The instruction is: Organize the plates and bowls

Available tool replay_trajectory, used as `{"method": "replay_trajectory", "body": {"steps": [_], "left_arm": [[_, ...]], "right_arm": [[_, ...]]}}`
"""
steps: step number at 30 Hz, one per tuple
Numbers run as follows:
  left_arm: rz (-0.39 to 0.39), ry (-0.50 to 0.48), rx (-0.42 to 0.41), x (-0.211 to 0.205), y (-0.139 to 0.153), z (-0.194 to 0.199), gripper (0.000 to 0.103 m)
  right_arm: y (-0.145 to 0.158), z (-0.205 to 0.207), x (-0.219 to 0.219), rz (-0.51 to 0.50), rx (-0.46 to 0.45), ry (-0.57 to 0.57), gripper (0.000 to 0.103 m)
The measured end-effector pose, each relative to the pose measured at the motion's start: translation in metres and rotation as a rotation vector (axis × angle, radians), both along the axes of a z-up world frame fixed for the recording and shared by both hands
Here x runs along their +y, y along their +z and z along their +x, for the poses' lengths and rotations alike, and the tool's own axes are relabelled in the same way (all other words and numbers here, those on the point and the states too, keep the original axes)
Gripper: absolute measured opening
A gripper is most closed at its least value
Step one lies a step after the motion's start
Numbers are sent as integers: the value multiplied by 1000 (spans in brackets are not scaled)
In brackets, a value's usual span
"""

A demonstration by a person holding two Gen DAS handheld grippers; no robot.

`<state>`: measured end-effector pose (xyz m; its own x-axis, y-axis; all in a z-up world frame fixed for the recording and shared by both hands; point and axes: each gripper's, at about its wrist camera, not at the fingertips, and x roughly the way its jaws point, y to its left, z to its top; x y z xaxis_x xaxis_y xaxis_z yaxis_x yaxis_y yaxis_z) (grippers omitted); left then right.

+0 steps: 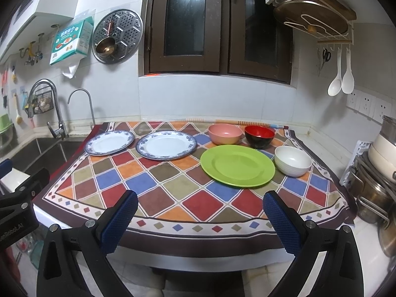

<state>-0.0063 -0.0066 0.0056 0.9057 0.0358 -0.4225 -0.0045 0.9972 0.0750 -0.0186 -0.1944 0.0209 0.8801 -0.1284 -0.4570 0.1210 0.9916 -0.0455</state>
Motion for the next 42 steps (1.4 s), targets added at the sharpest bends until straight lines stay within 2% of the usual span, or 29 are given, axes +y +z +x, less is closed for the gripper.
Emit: {"method": "replay_trajectory", "body": {"steps": [23,38,42], "left_arm": [[0,-1,2,0,-1,-1,103],[-13,8,42,0,-8,5,103],[-32,-14,77,4,-13,11,103]], "right_arm": [[0,-1,-6,12,0,-4,102],[-3,2,-6,3,12,-4,102],[-4,4,-3,-9,20,0,102]]}}
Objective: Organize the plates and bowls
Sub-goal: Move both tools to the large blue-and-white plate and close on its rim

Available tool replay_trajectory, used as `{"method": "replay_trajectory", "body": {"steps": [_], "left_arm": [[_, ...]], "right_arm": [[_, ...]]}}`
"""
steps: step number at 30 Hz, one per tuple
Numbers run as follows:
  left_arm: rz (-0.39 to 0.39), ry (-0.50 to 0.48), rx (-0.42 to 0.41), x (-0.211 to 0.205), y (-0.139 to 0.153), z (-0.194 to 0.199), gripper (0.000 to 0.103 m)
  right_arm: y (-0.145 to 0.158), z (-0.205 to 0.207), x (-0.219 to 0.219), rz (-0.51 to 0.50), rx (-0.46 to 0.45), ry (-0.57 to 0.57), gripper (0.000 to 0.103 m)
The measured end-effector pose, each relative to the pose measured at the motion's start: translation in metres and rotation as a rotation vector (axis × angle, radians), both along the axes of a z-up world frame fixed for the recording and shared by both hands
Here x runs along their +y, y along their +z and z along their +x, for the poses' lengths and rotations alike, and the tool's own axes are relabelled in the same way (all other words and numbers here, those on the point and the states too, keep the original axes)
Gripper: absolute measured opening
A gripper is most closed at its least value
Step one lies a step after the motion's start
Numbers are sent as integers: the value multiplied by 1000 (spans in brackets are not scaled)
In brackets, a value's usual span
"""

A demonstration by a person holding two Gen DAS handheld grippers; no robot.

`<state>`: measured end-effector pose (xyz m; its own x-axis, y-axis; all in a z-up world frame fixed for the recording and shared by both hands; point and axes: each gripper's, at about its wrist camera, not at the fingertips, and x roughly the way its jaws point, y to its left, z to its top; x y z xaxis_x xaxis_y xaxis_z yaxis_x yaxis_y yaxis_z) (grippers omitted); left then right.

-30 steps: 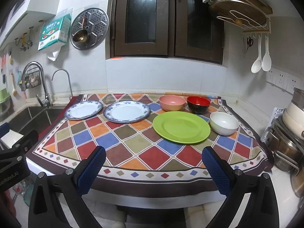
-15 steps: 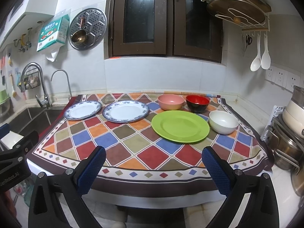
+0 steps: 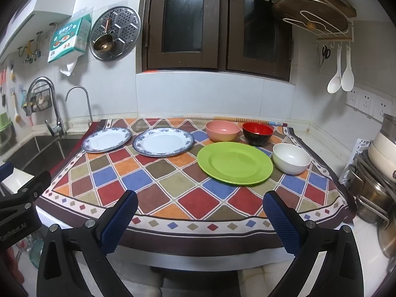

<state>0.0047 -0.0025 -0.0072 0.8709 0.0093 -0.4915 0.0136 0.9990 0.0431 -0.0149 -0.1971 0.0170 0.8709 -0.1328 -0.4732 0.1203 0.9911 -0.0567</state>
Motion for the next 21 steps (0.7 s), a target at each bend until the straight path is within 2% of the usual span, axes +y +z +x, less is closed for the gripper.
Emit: {"method": "replay_trajectory", "body": {"steps": [9,21], "left_arm": [[-4,-41,92,4,-14,29,103],[43,-100,117,16,-12,97,103]], "right_arm": [[-9,16,13,-31,60,15,102],[-17,60,28,2,110,-18,102]]}}
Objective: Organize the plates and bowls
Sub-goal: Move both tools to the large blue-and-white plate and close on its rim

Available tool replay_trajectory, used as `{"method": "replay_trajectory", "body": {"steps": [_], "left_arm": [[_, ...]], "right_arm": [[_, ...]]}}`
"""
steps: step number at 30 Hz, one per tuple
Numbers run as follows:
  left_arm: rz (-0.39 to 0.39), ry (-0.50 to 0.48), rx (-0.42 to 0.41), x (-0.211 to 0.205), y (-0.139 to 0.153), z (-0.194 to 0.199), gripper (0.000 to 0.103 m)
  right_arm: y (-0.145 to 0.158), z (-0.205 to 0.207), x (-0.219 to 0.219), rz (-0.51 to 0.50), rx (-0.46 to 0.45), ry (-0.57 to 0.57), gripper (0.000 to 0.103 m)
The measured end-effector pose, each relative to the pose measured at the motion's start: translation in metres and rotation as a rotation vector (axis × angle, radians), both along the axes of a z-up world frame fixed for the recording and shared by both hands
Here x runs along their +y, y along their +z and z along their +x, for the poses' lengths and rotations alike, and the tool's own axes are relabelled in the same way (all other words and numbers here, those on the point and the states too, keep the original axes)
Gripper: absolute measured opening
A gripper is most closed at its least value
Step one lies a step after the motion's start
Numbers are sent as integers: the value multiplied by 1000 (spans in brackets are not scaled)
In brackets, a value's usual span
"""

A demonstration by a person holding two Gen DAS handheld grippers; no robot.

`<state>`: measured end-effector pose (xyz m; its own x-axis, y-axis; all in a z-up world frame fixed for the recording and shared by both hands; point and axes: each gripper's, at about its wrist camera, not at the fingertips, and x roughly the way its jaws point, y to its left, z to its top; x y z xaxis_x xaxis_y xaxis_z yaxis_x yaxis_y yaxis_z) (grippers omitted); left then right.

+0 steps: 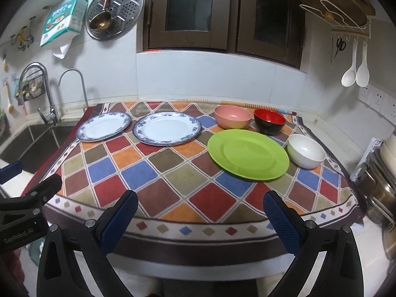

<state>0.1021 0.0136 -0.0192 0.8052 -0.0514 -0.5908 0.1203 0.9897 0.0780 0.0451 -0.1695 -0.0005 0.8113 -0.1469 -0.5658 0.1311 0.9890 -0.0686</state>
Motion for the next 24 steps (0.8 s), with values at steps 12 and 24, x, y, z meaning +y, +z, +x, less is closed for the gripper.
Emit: {"method": "replay_trajectory", "body": {"steps": [12,24], "left_arm": [[1,-86,-15,16,6,85,103],[-39,-176,3,7,7,155,103]], "right_arm": [[4,73,21,10,-12,-91,102],[0,138,22,68,11,-138,102]]}}
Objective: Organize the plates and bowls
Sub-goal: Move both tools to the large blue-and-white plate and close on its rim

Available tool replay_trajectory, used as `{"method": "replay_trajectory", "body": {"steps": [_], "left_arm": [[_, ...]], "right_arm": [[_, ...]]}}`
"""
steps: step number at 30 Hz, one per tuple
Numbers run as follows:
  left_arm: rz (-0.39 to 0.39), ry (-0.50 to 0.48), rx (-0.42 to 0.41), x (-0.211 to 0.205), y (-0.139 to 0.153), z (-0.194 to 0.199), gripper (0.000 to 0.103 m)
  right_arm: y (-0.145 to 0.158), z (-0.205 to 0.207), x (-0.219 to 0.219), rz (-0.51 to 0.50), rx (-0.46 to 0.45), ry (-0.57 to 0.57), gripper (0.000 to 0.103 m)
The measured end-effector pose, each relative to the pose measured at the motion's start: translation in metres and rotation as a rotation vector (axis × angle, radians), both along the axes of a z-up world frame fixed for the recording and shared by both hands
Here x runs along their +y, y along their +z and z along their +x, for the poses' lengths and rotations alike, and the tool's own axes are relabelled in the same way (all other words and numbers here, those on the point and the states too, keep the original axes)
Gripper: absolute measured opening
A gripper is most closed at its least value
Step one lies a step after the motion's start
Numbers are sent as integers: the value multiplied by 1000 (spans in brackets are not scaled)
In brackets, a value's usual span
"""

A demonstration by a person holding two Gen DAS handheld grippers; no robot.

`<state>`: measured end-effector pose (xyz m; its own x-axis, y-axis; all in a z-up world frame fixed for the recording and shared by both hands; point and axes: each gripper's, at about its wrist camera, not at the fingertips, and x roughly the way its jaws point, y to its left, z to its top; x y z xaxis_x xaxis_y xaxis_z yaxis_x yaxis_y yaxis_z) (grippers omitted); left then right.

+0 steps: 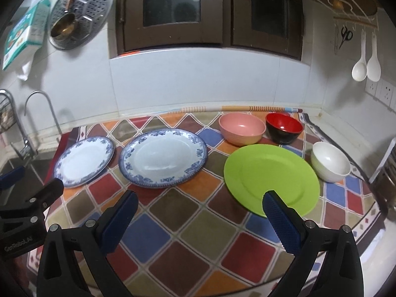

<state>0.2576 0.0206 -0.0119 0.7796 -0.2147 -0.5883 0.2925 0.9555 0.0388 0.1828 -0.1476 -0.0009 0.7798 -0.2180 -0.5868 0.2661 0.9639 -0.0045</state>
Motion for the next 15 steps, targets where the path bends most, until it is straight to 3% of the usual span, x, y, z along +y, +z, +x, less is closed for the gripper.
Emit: {"method": "replay_trajectory", "body": {"steps": [15], "left_arm": [[45,-20,-15,-30,-6,87,94]], "right_arm": [[-2,79,-22,-10,-13,-36,99]]}}
